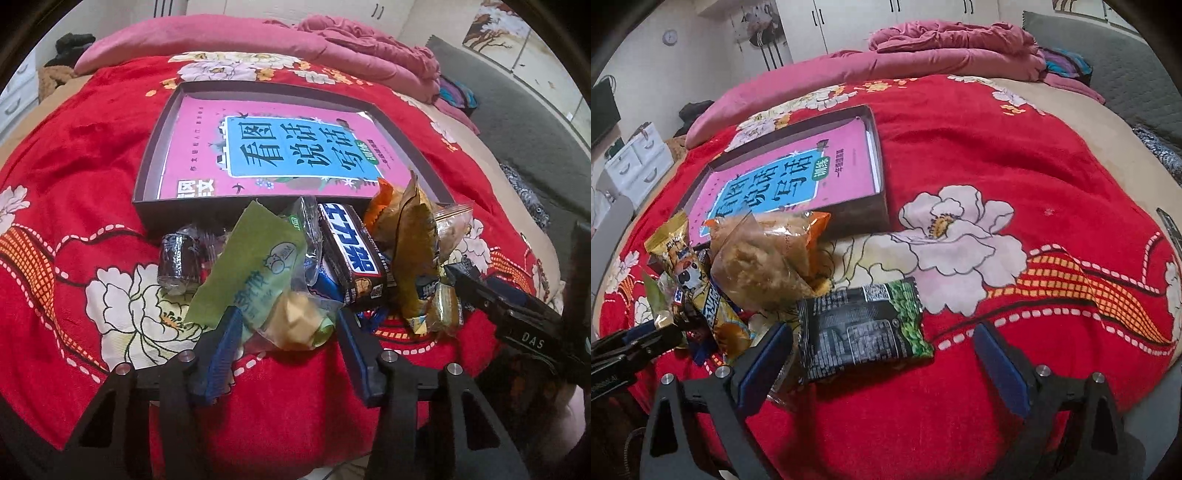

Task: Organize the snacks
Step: 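Grasp the green-and-yellow packet with the left tool while the right grasps the dark green packet, then carry the green-and-yellow packet over the tray with the left tool while the right carries its packet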

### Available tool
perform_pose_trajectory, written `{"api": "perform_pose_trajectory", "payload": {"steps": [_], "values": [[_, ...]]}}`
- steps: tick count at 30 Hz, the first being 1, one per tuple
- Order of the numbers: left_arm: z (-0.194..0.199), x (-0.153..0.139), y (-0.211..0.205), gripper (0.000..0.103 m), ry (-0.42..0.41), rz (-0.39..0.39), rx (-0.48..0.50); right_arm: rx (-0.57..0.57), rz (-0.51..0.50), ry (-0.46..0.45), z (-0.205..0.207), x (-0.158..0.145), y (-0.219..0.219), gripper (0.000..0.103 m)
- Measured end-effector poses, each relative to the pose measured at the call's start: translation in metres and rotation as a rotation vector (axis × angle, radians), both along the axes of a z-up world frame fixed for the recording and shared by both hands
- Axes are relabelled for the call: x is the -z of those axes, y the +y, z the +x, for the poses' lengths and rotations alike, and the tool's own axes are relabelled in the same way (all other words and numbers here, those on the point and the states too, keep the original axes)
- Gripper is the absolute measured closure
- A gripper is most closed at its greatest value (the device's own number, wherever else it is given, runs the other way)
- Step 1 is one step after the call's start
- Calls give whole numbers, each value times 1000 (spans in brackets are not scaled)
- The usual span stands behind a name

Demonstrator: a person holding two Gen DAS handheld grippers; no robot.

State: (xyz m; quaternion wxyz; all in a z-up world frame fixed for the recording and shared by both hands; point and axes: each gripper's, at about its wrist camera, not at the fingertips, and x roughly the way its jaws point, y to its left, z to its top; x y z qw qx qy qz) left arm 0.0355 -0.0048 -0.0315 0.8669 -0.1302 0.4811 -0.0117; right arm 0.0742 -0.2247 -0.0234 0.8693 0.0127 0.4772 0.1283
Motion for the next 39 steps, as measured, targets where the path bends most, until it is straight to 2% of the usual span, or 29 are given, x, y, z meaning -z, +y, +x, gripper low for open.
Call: {"api": "perform_pose_trajectory", "payload": {"steps": [4,8,13,17,22,30,33,39], "values": [[1,1,-1,49,2,7,2,-29,-52,-5,6,1,3,25],[1,3,-5,49,6,28,9,-76,-99,-16,7,4,12,33],[2,6,-9,49,8,42,13,-103,-106,-30,9,6,13,41],[3,6,-10,51,7,56,18,-101,-87,-43,7,2,11,43],[2,3,-12,65,-1,67,37,-92,-37,-77,4,-8,4,46],[-9,-9,0,67,-19,-26,41,-76,9,-120,1,-22,-2,47],[-14,-15,1,67,-36,-40,41,-70,20,-125,1,-24,-2,47],[-20,-34,10,67,-112,-18,15,-64,40,-145,3,-34,-2,47]]}}
